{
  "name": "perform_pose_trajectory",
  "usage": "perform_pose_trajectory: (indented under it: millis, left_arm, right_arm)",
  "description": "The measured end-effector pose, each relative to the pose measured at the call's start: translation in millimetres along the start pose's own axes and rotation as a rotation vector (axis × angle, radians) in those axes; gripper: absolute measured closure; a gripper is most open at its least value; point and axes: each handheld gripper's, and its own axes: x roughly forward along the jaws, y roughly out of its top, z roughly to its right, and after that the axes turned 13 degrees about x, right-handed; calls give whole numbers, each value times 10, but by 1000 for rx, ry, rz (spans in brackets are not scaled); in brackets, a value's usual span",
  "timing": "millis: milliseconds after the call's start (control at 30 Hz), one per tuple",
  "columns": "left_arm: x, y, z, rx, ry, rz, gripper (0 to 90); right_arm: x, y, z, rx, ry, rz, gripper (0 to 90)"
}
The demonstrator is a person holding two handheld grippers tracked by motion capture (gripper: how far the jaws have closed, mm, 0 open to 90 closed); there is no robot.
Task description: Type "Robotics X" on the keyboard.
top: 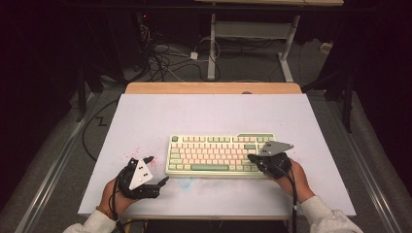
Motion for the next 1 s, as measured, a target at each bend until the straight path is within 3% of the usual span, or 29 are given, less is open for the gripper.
perform_pose_trajectory:
  millis: [700,1000]
  left_arm:
    - [-8,15,-17,-19,-25,10,189]
    - [-42,66,-63,-58,-32,3,217]
  right_arm:
    - [66,-71,-14,-11,1,-28,900]
    - [62,-92,-23,-6,-4,-18,900]
